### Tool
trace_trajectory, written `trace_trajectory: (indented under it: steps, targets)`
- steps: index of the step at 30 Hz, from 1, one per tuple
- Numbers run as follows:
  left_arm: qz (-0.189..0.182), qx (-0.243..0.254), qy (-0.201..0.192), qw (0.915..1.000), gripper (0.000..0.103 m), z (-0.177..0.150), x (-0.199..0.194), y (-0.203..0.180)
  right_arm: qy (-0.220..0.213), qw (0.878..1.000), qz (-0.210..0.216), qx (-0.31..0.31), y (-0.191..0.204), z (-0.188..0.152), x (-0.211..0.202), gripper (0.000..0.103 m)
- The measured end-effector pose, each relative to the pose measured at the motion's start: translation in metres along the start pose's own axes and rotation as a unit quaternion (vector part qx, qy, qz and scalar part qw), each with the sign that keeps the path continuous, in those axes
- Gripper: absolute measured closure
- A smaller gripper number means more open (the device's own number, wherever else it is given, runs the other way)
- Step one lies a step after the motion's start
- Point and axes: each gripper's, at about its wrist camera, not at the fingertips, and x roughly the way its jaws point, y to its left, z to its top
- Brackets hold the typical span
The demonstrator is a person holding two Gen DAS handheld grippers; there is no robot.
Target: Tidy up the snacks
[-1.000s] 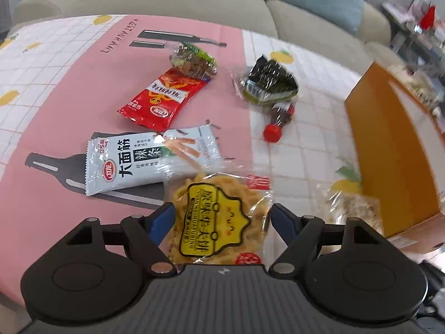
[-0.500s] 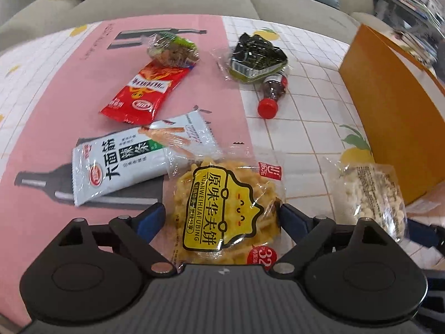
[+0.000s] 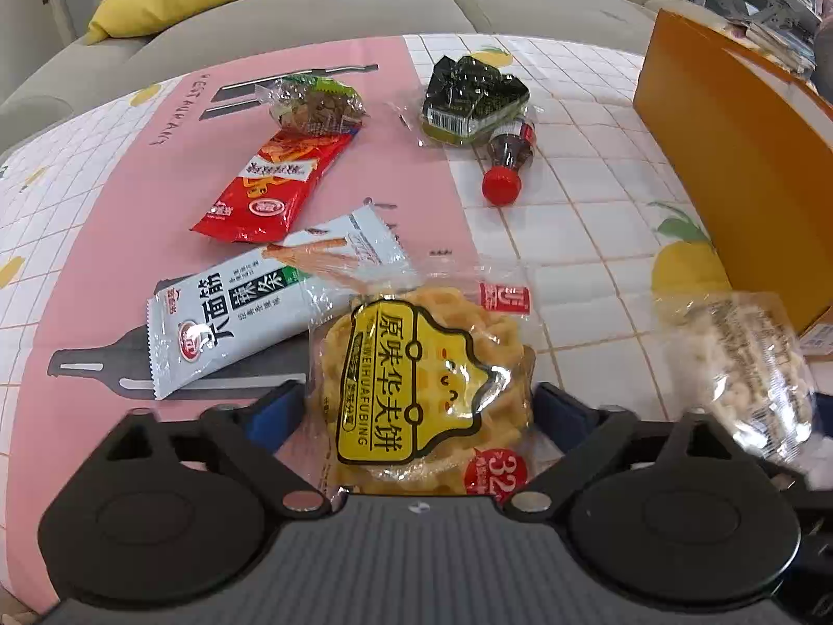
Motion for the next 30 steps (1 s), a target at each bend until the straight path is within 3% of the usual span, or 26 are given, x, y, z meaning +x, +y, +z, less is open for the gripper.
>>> trace_trajectory:
  steps: [4,10,12,17,22,30]
  targets:
    - [0.005,-0.017,0.008,0.9998,0.0,0.002,0.001,-0.001,0.005,1.0,-0.002,0.02,-0.006,0.0,0.001,0.028]
    - [-0.005,-0.012,-0.017,0.9998,0.0,-0.001,0.0,-0.001,0.011,0.999,-0.003,0.033,-0.01,-0.001,0.002,0.028]
    - [-0.012,0.002,-0.026,0.9996,0.013,0.0,-0.004,-0.003,0.012,0.999,-0.003,0.037,-0.011,-0.001,0.002,0.028]
    - [-0.016,0.018,-0.028,0.9993,0.019,-0.001,-0.01,-0.005,0.01,0.999,-0.004,0.031,-0.009,0.0,0.002,0.028]
    - [-0.023,0.044,-0.058,0.9971,0.019,-0.004,-0.037,-0.001,-0.004,1.0,0.001,0.028,-0.008,0.003,-0.008,0.028]
    - [-0.058,0.02,-0.062,0.9962,0.02,0.021,-0.084,0.02,-0.025,0.999,0.039,0.012,0.002,0.015,-0.041,0.029]
